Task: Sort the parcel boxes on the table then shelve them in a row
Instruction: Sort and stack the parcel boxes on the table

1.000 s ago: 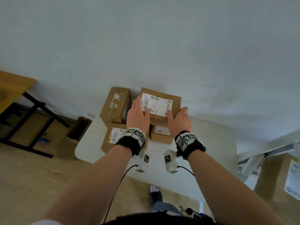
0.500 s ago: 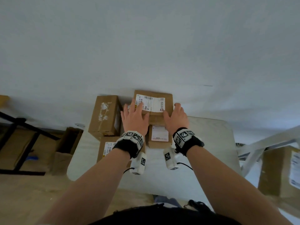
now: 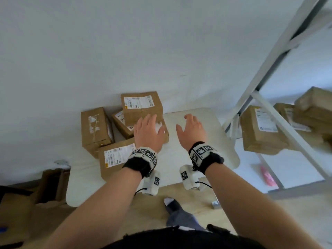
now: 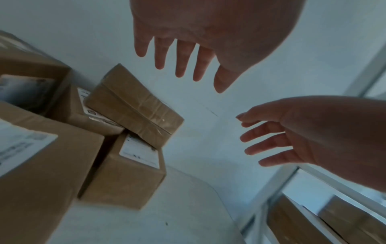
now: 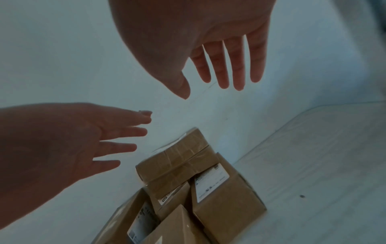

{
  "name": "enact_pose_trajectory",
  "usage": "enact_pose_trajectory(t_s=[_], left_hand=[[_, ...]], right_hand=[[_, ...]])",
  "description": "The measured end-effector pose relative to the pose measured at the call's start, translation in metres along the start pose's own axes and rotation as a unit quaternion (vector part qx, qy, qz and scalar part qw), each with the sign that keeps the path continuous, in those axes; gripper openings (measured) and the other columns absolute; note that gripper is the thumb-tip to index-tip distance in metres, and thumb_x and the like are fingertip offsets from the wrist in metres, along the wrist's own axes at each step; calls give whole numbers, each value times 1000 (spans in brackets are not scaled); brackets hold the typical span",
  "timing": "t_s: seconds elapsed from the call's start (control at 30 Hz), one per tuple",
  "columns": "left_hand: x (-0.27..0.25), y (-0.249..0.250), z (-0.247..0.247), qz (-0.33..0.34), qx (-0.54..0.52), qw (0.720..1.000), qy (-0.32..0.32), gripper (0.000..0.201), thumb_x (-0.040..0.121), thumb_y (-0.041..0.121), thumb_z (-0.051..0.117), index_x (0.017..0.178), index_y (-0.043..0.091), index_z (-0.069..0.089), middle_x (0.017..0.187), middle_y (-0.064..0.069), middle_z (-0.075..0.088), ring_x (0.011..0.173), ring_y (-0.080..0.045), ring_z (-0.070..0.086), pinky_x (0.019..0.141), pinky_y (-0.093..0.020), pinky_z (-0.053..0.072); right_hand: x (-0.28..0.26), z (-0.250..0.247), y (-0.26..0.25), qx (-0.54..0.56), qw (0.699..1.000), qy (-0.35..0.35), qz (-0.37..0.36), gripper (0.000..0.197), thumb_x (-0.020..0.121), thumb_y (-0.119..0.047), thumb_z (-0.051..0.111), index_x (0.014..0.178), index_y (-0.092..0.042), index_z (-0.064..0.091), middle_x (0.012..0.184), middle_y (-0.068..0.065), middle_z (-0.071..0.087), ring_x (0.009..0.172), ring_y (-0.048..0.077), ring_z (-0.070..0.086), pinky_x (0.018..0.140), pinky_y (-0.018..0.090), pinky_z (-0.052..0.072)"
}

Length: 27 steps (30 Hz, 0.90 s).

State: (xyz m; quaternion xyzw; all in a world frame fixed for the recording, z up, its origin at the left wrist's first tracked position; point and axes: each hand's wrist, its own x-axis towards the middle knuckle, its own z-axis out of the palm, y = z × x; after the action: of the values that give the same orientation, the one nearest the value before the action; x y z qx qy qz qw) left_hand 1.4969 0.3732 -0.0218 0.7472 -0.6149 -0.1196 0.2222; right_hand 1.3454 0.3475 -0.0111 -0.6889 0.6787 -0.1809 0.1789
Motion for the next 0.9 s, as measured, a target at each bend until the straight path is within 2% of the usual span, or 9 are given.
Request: enact_pose_trajectory(t_s=[0.17, 0.33, 0.47, 0.63, 0.77, 0.9], left_hand=[[-55, 38, 15, 122, 26, 991, -42, 59, 101, 49, 40, 151, 19, 33, 159, -5, 29, 149, -28, 19, 122, -46, 15], [-113, 90, 40, 243, 44, 966, -78, 59, 100, 46, 44, 150, 18, 34, 157, -5, 33, 147, -30, 22, 120, -48, 19], [-157, 126, 66, 304, 26, 945, -114, 58, 98, 44, 50, 148, 17, 40, 153, -6, 40, 144, -31, 27, 118, -48, 21], [-211, 178, 99, 385, 25, 908, -164, 57, 97, 42, 52, 147, 16, 42, 151, -7, 42, 142, -32, 30, 117, -51, 23], [-250, 227, 125, 459, 18, 874, -158, 54, 93, 38, 60, 139, 11, 52, 142, -11, 52, 132, -36, 43, 111, -52, 34], [-278, 286, 153, 496, 8, 855, -150, 53, 89, 35, 65, 136, 12, 55, 137, -11, 57, 126, -35, 50, 107, -49, 38]], right_hand=[[-75, -26, 40, -13, 996, 71, 50, 46, 99, -41, 47, 136, -13, 44, 133, 5, 52, 121, 26, 50, 95, 42, 46], [-146, -51, 99, -46, 985, 109, 124, 45, 98, -40, 48, 132, -12, 46, 126, 8, 56, 115, 29, 52, 93, 41, 45], [-198, -67, 148, -58, 970, 137, 190, 43, 97, -37, 51, 132, -11, 47, 124, 8, 56, 114, 29, 53, 94, 40, 43], [-253, -89, 208, -73, 947, 184, 254, 39, 95, -35, 55, 124, -9, 52, 118, 9, 59, 108, 30, 55, 91, 42, 46], [-286, -115, 257, -87, 927, 214, 295, 37, 93, -33, 57, 121, -9, 54, 113, 9, 61, 102, 31, 56, 88, 42, 47], [-302, -144, 313, -95, 913, 222, 327, 43, 93, -35, 56, 129, -11, 53, 116, 7, 61, 106, 29, 57, 91, 41, 46]])
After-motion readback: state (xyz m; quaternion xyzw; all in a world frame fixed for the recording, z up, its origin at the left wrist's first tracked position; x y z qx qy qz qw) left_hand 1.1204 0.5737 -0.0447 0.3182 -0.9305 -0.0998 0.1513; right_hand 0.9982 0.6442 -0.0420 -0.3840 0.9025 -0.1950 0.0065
